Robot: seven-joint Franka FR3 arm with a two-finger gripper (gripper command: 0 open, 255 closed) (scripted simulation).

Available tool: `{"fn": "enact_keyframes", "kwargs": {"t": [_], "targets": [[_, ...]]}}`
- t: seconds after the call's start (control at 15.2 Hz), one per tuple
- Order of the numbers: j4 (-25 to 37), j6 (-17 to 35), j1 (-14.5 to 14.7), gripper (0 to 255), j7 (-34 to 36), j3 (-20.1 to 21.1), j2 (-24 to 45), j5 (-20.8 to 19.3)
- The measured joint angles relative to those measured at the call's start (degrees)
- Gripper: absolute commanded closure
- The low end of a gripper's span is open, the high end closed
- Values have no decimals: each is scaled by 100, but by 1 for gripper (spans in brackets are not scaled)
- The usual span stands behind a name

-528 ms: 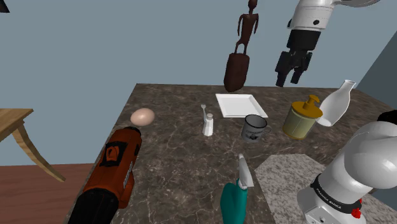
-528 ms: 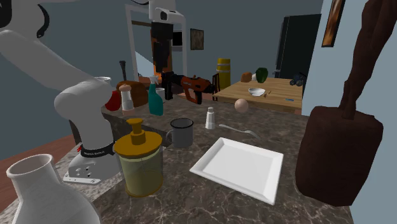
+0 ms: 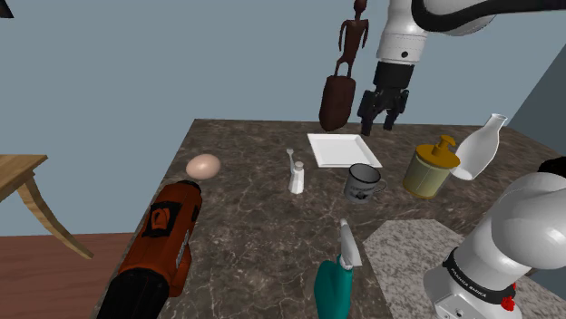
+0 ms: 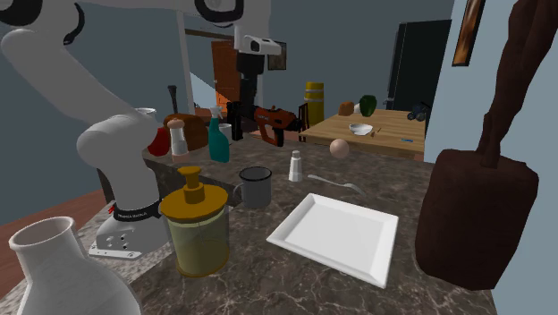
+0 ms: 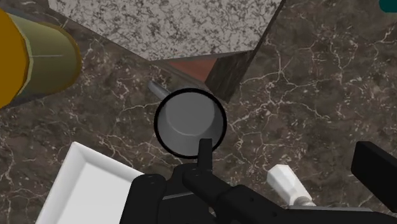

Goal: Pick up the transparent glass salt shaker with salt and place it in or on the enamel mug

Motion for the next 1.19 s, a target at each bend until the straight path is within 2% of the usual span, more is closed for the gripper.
{"fn": "enact_keyframes", "kwargs": {"t": [0.66,1.06,1.19], "targets": [[504,1570,89,0,478,535,2051,96],[1108,2221,160,0,837,763,3300,-52],[1164,2383,175,0,883,786,3520,-88]]}}
